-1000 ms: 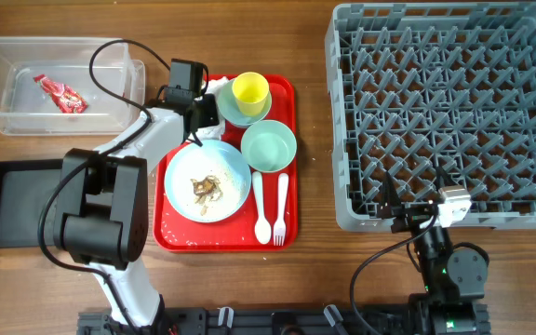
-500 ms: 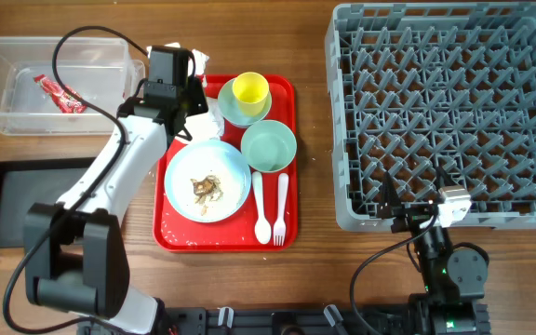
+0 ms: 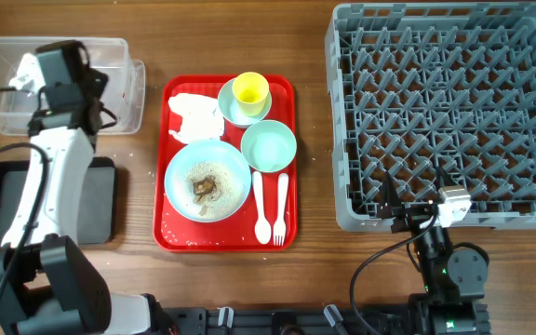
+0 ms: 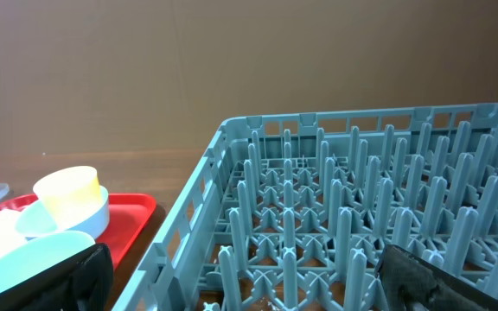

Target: Sort waste into correct bins and load items into the dishwasher rack

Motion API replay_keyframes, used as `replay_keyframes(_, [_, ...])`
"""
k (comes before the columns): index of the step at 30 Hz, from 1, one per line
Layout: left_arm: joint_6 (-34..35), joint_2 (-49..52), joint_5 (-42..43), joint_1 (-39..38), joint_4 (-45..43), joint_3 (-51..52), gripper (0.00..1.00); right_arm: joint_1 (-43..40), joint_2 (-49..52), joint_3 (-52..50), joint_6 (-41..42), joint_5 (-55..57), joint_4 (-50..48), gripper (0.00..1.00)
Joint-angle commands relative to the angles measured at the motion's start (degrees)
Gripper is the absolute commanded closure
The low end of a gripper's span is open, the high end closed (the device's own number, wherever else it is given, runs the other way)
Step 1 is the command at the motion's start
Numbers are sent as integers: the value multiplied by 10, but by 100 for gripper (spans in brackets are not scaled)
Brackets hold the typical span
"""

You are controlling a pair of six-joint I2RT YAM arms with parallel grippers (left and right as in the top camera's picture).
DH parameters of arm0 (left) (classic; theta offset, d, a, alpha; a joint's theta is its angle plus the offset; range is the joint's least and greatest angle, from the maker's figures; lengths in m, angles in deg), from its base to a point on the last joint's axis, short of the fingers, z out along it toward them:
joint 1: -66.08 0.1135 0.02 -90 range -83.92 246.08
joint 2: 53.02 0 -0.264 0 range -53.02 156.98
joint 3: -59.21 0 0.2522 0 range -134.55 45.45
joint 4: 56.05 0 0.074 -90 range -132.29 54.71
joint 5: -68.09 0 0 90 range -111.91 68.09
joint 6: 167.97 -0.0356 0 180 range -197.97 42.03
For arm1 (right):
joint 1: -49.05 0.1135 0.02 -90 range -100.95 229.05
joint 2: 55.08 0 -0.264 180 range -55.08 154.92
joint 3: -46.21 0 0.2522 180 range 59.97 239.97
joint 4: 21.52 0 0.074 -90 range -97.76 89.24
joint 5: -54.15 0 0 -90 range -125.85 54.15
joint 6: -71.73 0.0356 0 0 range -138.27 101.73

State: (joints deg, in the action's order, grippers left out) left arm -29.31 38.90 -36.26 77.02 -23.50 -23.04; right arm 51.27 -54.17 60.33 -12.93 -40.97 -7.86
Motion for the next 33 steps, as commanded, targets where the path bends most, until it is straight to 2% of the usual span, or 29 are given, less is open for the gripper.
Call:
replay_keyframes(1, [45,1,-11,30,-21,0,96,2,-3,-1,7,-7,-3,0])
replay_keyframes(3, [45,4,-11,36,-35,0,94,2,-3,-1,7,-7,-3,0])
replay_keyframes(5, [45,9,-11,38,-45,0,83,2,-3,-1,7,-7,-3,0])
replay_keyframes(8, [45,14,-11,38,-48,0,76,2,-3,-1,7,-7,-3,0])
replay_keyframes(9, [45,16,-11,38,-48,0,67,2,-3,-1,7,-7,-3,0])
replay_keyframes(11, [45,19,-10,38,-45,0,32,2,-3,-1,7,-7,-3,1])
replay_keyframes(12, [44,19,-5,38,-42,0,24,2,-3,-1,7,-7,-3,0])
replay_keyframes(15, [35,17,41,37,-38,0,23,2,-3,-1,7,-7,-3,0])
replay_keyframes(18, [-85,3,184,28,-38,0,23,2,-3,-1,7,-7,-3,0])
replay_keyframes(20, [-185,-4,280,10,-38,0,28,2,-3,-1,7,-7,-3,0])
replay_keyframes(22, [-255,-4,319,-17,-29,0,28,2,-3,-1,7,-7,-3,0])
replay_keyframes(26, [-358,-1,268,-85,9,0,34,2,-3,-1,7,-7,-3,0])
replay_keyframes(28, [-365,7,198,-121,31,0,40,2,-3,-1,7,-7,-3,0])
replay_keyframes(33, [-365,71,118,-163,66,0,39,2,-3,-1,7,-7,-3,0])
